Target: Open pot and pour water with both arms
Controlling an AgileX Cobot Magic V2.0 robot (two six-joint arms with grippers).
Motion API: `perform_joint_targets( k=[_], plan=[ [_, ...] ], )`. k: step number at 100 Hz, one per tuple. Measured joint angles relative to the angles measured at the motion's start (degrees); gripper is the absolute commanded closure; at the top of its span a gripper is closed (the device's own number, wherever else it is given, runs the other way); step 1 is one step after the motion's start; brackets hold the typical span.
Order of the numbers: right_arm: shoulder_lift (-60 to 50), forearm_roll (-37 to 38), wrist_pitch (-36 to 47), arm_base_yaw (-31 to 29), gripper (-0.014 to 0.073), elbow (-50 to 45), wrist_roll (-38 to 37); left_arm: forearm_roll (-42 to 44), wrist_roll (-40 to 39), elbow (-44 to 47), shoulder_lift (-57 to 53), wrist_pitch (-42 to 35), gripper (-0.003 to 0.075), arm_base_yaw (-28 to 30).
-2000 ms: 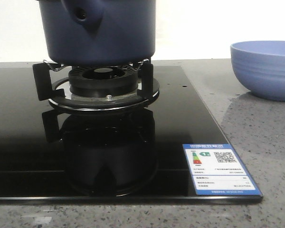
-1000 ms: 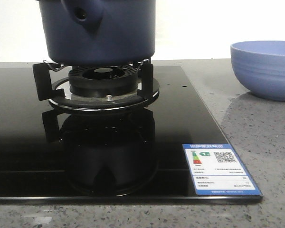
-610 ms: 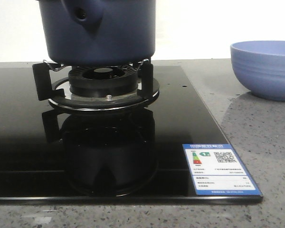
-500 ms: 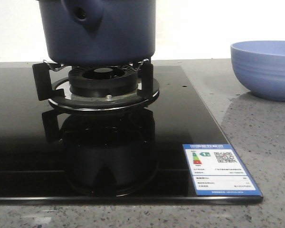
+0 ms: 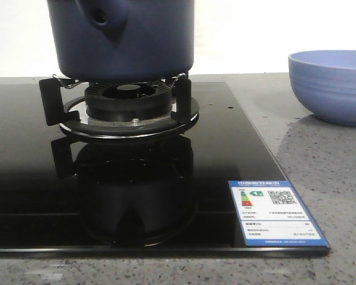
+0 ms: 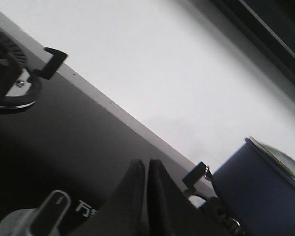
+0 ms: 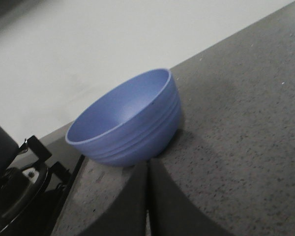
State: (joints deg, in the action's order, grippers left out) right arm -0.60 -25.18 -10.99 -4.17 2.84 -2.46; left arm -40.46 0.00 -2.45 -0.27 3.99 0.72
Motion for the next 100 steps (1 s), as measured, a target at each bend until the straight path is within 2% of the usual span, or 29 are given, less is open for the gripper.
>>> perform_joint_targets(
  k=[14, 25, 45, 51, 60, 66, 67, 73, 77, 83, 100],
  plan=[
    [4.29, 2.43, -9.37, 0.0, 0.0651, 7.23, 0.1, 8.49, 0.45, -8.64, 2.84, 10.89, 0.0741, 0.0],
    [11.34, 3.84, -15.63, 0.0, 0.0651, 13.53, 0.47, 10.39, 5.03, -16.37, 8.44, 17.99, 0.0741, 0.0],
    [21.39, 4.32, -18.52, 1.17, 0.0654, 21.89, 5.39, 8.36, 17.07, -26.78, 16.27, 22.79, 0.0736, -0.35],
    [22.97, 4.35, -18.4, 2.32, 0.0649, 23.33, 6.63, 7.04, 19.21, -28.75, 18.09, 22.79, 0.07, -1.3],
    [24.91, 4.45, -18.4, 3.98, 0.0558, 25.0, 8.69, 5.07, 22.62, -30.44, 20.69, 22.79, 0.0583, -3.3],
    [25.91, 4.45, -18.4, 4.72, 0.0431, 25.86, 9.51, 3.97, 24.34, -31.23, 22.44, 22.79, 0.0484, -4.62],
    [26.01, 4.45, -18.4, 4.97, 0.0415, 26.04, 9.54, 3.68, 24.49, -31.43, 22.93, 22.79, 0.0446, -4.96],
    [26.6, 4.45, -18.4, 5.44, 0.0273, 26.7, 10.05, 2.62, 25.4, -32.08, 24.89, 22.79, 0.0364, -6.36],
    [26.81, 4.45, -18.31, 5.7, 0.0211, 26.98, 10.15, 1.74, 26.17, -32.64, 26.43, 22.66, 0.0325, -7.42],
    [27.05, 4.45, -18.17, 5.79, 0.016, 27.23, 10.28, -0.16, 28.89, -33.46, 28.75, 22.42, 0.0307, -8.99],
    [27.03, 4.45, -18.03, 5.79, 0.0165, 27.23, 10.28, -8.75, 41.61, -36.5, 35.62, 21.27, 0.0314, -13.32]
  ],
)
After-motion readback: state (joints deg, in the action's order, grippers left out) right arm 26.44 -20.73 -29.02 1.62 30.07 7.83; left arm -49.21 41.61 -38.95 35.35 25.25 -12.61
